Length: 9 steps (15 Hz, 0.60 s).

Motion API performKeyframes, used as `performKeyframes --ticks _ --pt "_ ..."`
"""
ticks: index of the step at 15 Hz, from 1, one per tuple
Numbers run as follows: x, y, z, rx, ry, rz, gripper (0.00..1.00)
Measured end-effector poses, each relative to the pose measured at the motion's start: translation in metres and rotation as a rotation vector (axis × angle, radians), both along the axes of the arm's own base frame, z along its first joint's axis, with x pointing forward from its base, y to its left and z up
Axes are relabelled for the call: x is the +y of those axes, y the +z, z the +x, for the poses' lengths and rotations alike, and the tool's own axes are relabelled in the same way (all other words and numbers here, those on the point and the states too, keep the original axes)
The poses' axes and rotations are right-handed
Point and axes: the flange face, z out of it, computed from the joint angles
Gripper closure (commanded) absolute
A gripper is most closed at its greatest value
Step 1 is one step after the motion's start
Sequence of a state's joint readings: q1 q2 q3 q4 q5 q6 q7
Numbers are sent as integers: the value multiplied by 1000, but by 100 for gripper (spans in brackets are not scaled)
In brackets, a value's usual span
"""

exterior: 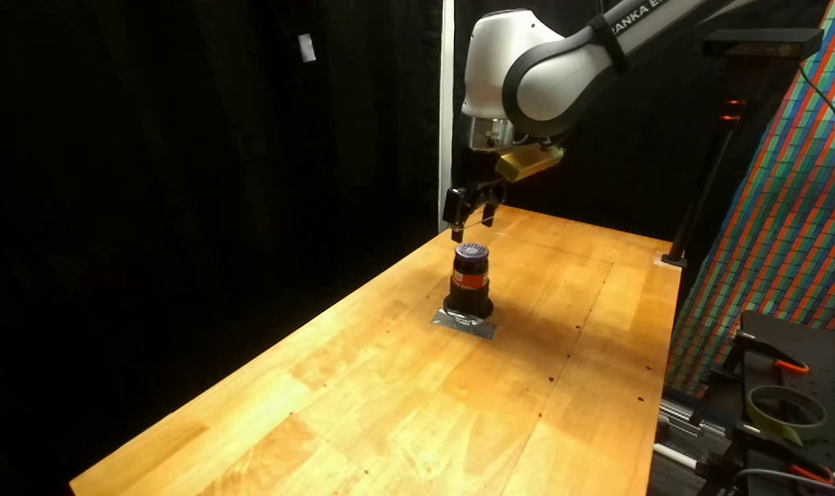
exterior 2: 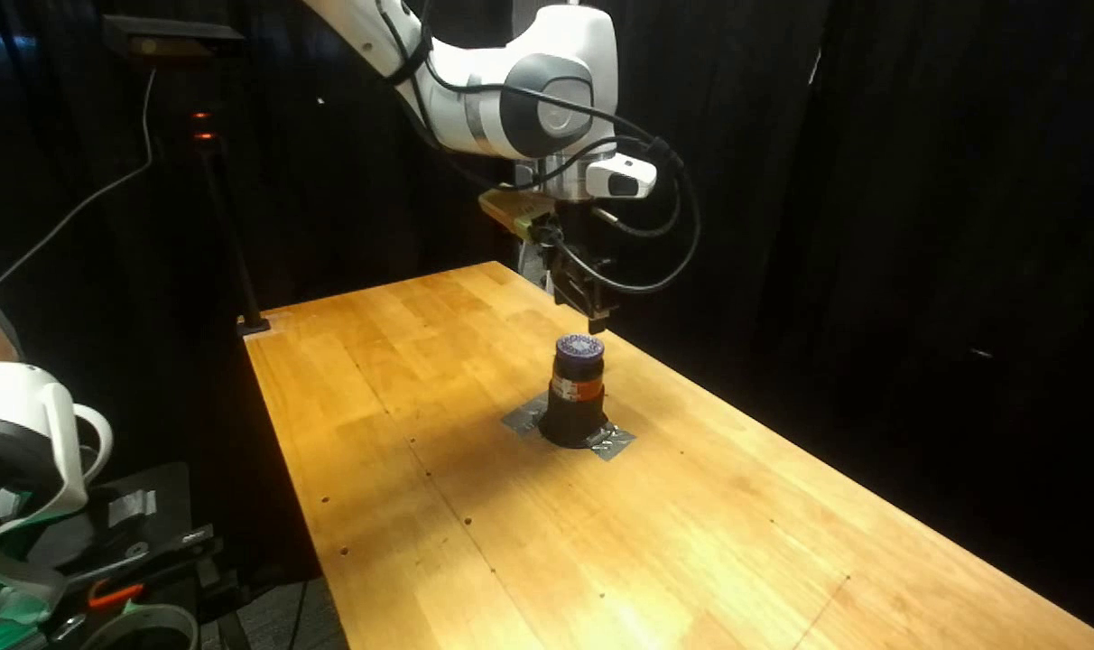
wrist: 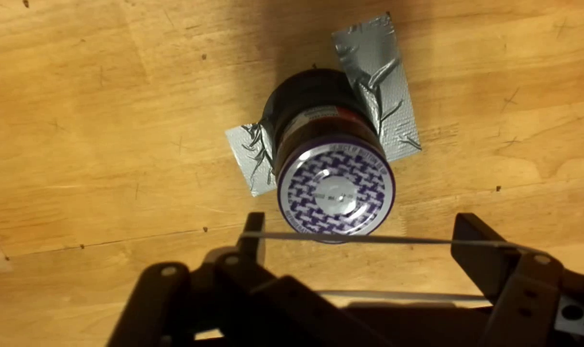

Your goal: Put the rubber band around the base of the cup

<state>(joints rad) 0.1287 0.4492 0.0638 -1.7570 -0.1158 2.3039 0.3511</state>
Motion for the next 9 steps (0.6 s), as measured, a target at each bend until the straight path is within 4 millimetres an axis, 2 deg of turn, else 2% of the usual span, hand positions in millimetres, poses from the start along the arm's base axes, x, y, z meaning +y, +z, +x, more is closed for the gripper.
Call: performKeyframes --ticks 4,9 --pt "-10 -15 20 1 -13 -6 0" --pt "-17 -40 34 26 -29 -11 0"
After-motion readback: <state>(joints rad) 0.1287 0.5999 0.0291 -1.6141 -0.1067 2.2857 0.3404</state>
